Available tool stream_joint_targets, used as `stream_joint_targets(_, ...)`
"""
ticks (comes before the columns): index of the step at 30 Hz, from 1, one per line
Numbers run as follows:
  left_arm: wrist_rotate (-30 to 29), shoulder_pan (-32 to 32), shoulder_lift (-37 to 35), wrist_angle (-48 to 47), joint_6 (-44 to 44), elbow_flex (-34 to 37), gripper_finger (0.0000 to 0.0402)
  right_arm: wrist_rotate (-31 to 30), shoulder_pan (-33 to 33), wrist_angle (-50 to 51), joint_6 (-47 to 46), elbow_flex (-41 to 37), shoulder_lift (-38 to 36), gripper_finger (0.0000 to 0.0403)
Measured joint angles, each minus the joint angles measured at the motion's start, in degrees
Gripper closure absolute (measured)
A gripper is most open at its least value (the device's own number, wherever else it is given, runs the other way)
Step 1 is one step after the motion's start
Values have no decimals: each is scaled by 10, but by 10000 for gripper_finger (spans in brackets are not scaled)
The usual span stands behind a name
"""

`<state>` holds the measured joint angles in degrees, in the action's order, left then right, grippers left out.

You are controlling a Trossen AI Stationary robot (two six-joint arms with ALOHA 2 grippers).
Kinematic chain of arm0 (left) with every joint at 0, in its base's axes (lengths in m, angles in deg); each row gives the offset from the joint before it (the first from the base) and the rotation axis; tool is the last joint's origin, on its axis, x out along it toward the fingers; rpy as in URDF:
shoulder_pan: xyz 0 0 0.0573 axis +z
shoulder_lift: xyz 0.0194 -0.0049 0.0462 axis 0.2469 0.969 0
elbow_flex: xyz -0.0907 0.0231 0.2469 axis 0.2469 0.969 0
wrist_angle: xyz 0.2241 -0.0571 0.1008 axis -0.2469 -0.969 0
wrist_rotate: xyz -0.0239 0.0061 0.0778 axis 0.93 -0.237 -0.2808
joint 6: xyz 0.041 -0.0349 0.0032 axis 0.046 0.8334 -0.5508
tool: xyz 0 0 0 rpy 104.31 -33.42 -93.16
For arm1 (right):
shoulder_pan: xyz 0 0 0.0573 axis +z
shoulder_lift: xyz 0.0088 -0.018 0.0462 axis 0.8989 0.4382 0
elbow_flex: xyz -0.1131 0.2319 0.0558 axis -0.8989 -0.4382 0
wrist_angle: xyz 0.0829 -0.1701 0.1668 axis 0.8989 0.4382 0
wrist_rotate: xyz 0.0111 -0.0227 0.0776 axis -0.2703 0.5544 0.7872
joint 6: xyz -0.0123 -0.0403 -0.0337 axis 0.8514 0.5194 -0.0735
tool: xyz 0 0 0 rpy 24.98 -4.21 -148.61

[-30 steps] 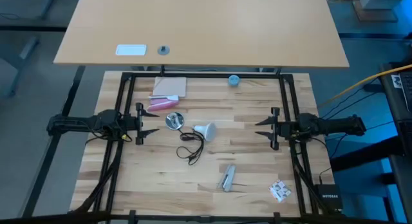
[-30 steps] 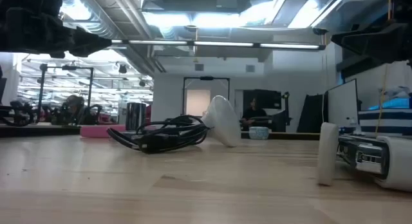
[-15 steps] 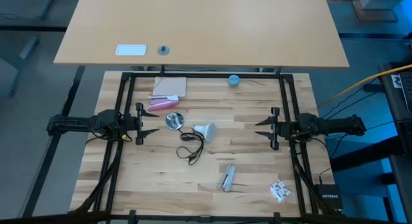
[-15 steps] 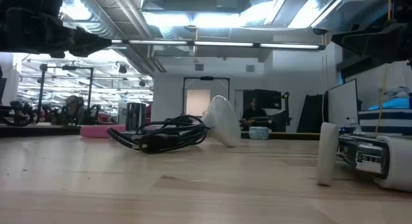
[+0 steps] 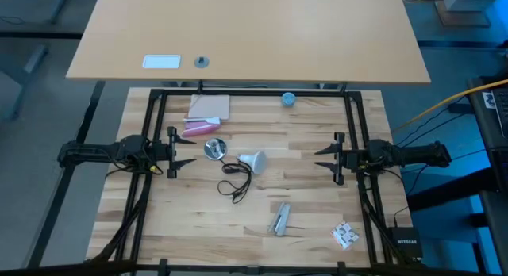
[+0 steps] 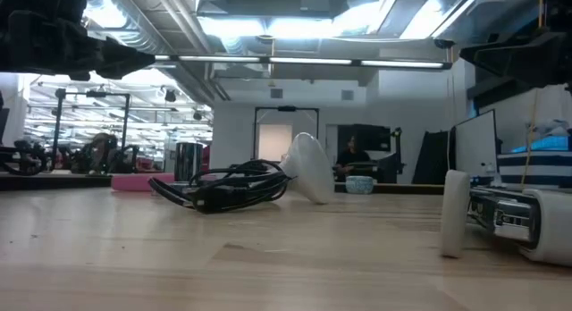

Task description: Screw lightbulb

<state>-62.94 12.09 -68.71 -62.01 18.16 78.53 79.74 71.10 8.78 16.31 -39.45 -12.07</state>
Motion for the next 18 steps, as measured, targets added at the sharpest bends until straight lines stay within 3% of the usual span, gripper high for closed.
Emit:
stream_joint_targets(13,0,0,0,0,0,0,144,-6,0,-3,28,0,0,249)
stream_joint_targets(18,0,0,0,0,0,0,144,-27,0,-55,27,0,0,249)
